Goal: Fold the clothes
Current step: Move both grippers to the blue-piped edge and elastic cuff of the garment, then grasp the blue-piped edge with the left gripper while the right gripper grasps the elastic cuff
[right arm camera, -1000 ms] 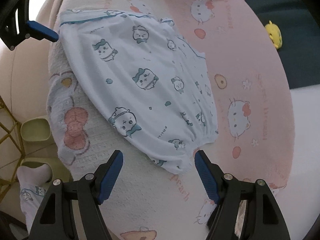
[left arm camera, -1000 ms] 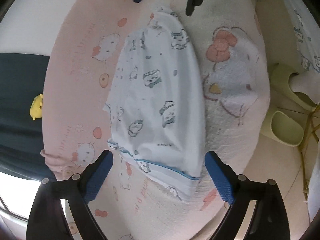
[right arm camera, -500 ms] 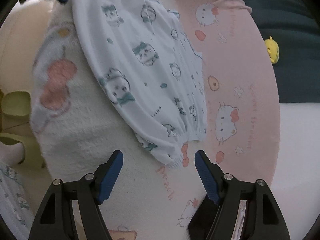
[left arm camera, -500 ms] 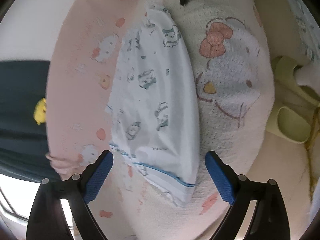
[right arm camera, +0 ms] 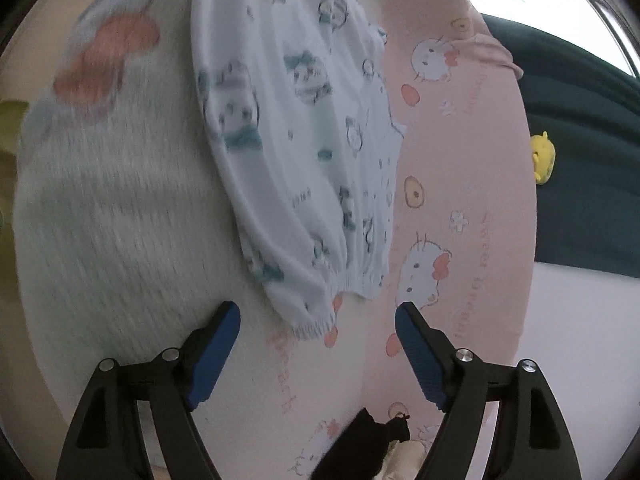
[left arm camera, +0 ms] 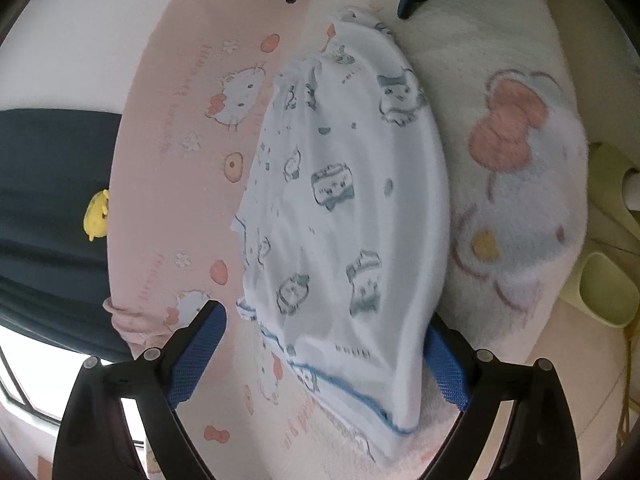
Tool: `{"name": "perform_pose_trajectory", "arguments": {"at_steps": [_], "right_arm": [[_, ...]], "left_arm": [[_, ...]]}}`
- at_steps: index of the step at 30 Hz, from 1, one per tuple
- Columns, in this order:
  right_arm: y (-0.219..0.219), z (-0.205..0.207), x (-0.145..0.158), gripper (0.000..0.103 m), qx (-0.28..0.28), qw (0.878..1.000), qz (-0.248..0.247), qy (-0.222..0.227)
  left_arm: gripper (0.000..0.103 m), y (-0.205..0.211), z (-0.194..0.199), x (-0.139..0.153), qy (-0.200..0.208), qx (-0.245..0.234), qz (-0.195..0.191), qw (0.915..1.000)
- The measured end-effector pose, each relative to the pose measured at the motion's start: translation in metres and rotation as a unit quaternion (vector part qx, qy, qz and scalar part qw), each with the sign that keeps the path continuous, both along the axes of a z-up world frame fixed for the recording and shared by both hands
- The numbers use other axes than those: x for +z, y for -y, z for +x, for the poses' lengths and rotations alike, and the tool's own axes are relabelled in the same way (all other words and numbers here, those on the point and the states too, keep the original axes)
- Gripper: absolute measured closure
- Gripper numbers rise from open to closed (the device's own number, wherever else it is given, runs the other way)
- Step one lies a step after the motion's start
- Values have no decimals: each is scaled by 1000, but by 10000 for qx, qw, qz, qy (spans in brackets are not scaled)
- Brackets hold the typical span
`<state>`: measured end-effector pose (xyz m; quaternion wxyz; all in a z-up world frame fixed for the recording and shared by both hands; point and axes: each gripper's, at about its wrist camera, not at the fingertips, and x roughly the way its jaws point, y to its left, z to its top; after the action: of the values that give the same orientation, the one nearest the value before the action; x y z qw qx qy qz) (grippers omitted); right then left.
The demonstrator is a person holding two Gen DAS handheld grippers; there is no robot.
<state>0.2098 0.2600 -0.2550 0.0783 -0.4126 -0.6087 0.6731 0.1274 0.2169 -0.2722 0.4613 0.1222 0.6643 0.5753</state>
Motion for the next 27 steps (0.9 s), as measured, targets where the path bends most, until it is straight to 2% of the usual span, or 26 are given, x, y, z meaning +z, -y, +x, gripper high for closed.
{"name": "perform_pose_trajectory", "arguments": {"at_steps": [5,7,11,15,16,19,22,25,27], "right_arm": [[-6,-17,1,23,11,10000,-55,-41],[-6,-25,0,23,79,10000,-19,-43],[-10,-35,0,23,154,9998,90,-104],[-13,-35,0,24,93,9997,-57,-221],[-13,-34,-1,27,55,9997,-98,-227],[-14,-35,-4,44,-95,9995,-310,-4],[-16,-33,-3,48,-114,9988,-473,-26],[-16,-32,-6,60,-152,9981,-591,10],[-14,-27,-9,69,-156,9979,-626,28]], "left_arm": [[9,-2,3,-1,-126,-207,31,9997],[9,4,-2,-2,-318,-249,-5,9992],[9,12,-22,-9,-658,-129,10,9977],[9,16,-34,-17,-969,74,154,9952],[9,16,-33,-17,-988,110,202,9948],[9,16,-29,-21,-1136,152,301,9930],[9,21,-28,-24,-1188,128,450,9918],[14,24,-28,-25,-1085,157,520,9926],[21,24,-31,-21,-785,266,436,9956]]}}
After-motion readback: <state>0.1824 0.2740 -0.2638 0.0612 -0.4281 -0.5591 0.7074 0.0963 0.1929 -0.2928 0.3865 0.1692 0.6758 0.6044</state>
